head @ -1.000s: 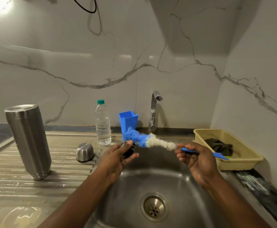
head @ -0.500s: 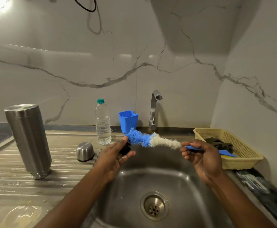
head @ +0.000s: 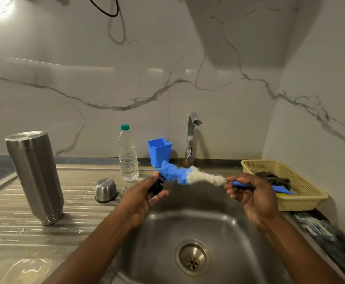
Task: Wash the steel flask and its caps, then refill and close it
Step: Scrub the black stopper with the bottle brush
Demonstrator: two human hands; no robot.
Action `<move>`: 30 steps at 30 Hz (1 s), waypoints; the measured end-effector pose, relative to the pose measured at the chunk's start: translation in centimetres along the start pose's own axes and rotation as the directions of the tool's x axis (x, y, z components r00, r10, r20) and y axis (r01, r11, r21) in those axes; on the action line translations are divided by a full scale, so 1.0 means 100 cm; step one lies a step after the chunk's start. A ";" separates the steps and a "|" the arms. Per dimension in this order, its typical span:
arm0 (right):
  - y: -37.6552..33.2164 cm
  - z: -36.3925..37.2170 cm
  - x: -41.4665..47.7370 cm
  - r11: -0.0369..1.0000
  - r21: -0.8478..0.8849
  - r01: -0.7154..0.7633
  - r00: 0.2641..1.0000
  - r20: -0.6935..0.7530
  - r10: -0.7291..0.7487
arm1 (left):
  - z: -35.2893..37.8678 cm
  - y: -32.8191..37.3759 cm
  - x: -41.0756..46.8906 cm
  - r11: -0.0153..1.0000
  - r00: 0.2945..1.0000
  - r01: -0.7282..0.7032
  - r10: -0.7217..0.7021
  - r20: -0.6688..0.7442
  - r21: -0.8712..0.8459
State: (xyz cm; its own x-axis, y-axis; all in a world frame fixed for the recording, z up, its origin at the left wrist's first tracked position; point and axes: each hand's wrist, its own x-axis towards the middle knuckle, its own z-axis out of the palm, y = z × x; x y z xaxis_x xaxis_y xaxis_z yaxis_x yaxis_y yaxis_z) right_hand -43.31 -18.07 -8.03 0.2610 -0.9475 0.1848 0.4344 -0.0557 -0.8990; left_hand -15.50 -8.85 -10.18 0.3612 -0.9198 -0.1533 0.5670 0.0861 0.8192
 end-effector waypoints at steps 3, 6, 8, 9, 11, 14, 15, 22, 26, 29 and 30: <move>-0.003 -0.006 0.002 0.999 -0.004 0.044 0.999 -0.028 -0.044 | 0.001 0.000 0.001 1.000 1.000 -0.011 0.011 -0.009 -0.002; 0.007 0.003 -0.001 0.999 -0.036 0.011 1.000 0.013 -0.010 | 0.002 -0.003 -0.001 1.000 1.000 0.000 0.000 0.006 0.009; 0.008 0.006 -0.002 0.999 -0.052 0.008 1.000 0.026 -0.006 | 0.004 -0.003 -0.004 1.000 1.000 0.008 -0.008 0.009 0.022; 0.006 0.005 -0.001 0.999 -0.043 0.015 1.000 0.018 -0.015 | 0.005 -0.003 -0.005 1.000 1.000 0.004 -0.004 0.007 0.021; -0.001 -0.001 0.001 0.999 -0.015 0.037 0.999 -0.015 -0.037 | 0.005 -0.001 -0.004 1.000 1.000 -0.018 0.018 -0.005 0.007; 0.003 -0.001 0.000 1.000 -0.009 0.025 1.000 -0.006 -0.025 | 0.004 -0.004 -0.003 1.000 1.000 -0.021 0.021 -0.023 0.003; 0.006 0.002 -0.001 1.000 -0.022 0.013 1.000 0.010 -0.013 | 0.004 -0.005 -0.003 1.000 1.000 -0.015 0.015 -0.020 0.005; 0.003 0.000 0.001 1.000 0.010 0.021 1.000 0.000 -0.021 | 0.004 -0.003 -0.002 1.000 1.000 -0.017 0.017 -0.018 -0.007; 0.009 0.005 0.000 1.000 -0.026 -0.002 0.999 0.035 0.002 | 0.006 -0.006 -0.003 1.000 0.999 -0.024 0.024 -0.021 0.002; 0.001 -0.002 0.002 1.000 -0.004 0.031 1.000 -0.002 -0.031 | 0.002 0.001 -0.001 0.998 0.997 -0.053 0.051 -0.057 -0.041; 0.001 -0.002 0.002 1.000 0.003 0.027 1.000 -0.005 -0.027 | 0.001 0.001 -0.001 0.998 0.998 -0.043 0.041 -0.049 -0.039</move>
State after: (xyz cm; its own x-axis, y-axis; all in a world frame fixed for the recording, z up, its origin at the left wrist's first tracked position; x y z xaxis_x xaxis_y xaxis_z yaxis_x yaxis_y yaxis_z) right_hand -43.39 -18.35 -8.19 0.2446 -0.9472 0.2072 0.4437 -0.0806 -0.8925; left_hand -15.57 -8.78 -10.00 0.4201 -0.8955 -0.1469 0.5798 0.1403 0.8026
